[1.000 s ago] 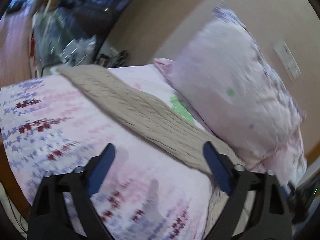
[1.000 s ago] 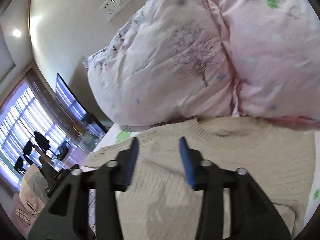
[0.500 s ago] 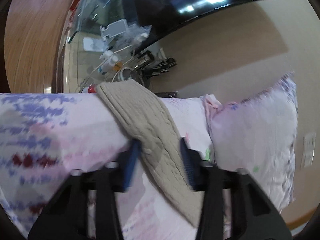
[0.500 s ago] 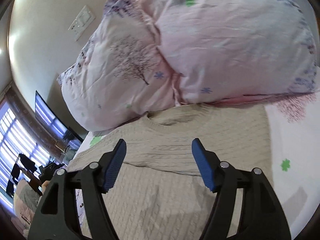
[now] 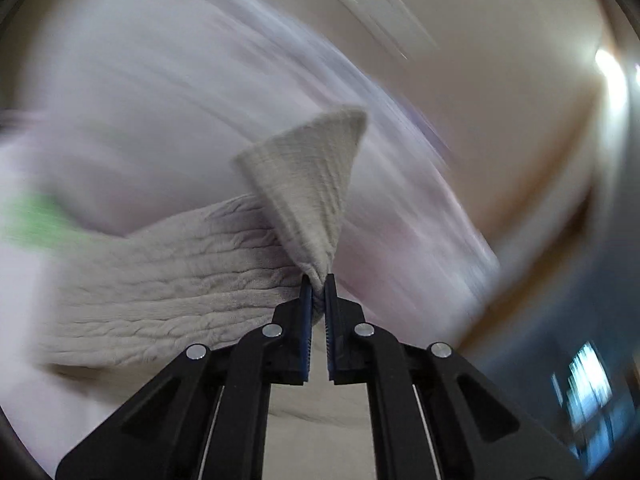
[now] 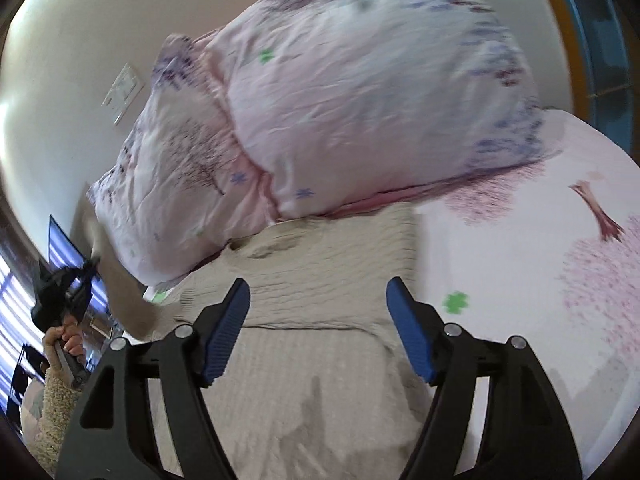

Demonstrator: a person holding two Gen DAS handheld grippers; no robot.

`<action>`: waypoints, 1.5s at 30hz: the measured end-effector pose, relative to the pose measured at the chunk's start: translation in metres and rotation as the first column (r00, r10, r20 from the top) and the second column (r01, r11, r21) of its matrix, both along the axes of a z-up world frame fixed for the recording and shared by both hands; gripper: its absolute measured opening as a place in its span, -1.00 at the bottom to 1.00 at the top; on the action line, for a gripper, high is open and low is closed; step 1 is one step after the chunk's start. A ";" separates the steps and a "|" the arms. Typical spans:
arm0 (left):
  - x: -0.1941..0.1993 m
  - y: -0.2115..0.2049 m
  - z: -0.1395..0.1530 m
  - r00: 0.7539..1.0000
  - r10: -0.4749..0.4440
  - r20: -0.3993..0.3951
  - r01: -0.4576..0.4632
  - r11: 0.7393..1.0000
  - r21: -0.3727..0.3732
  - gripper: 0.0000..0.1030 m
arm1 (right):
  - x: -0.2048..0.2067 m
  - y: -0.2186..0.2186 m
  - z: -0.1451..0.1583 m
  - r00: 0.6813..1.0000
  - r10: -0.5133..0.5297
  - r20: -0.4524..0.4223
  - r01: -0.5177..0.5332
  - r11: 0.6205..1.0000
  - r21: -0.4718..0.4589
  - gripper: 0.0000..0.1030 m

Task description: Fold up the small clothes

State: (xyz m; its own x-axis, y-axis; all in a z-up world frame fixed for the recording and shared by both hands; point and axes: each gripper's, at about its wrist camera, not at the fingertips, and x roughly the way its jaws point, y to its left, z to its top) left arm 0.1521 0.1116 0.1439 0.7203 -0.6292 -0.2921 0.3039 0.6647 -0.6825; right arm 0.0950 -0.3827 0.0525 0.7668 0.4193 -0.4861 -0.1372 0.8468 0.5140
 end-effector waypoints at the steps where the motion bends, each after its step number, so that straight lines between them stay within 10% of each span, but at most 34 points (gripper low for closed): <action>1: 0.010 -0.047 -0.006 0.991 -0.129 -0.024 0.130 0.991 0.026 -0.86 | -0.001 -0.003 -0.003 1.000 -0.006 -0.007 0.006 1.000 -0.002 0.37; 6: 0.008 -0.182 -0.061 0.854 -0.453 -0.258 0.501 0.848 0.171 -0.80 | -0.022 -0.030 -0.022 0.995 0.001 -0.095 0.000 1.000 0.010 0.37; 9: -0.020 -0.141 -0.062 0.891 -0.377 -0.253 0.436 0.865 0.247 -0.75 | -0.040 -0.045 -0.038 0.988 0.045 -0.147 -0.038 0.998 0.047 0.37; 13: -0.068 -0.037 -0.062 0.953 -0.127 -0.274 0.223 0.908 0.354 0.00 | -0.067 -0.054 -0.071 0.963 0.149 -0.226 -0.106 0.976 0.192 0.25; 19: -0.147 0.066 -0.091 0.921 0.120 -0.370 0.036 0.922 0.387 0.00 | -0.104 -0.037 -0.097 0.937 0.210 -0.279 -0.158 0.968 0.197 -0.02; 30: -0.210 0.066 -0.131 0.900 0.008 -0.436 0.061 0.988 0.143 -0.34 | -0.136 0.011 -0.105 0.845 0.457 -0.277 -0.381 0.878 0.289 -0.66; 37: -0.211 0.049 -0.132 0.883 -0.045 -0.467 0.106 0.989 0.105 -0.84 | -0.131 0.019 -0.089 0.854 0.471 -0.222 -0.406 0.869 0.282 -0.84; 45: -0.127 0.055 -0.055 0.975 -0.032 -0.221 0.072 0.983 0.172 -0.88 | -0.055 0.010 0.002 0.942 0.331 0.054 -0.335 0.920 0.205 -0.86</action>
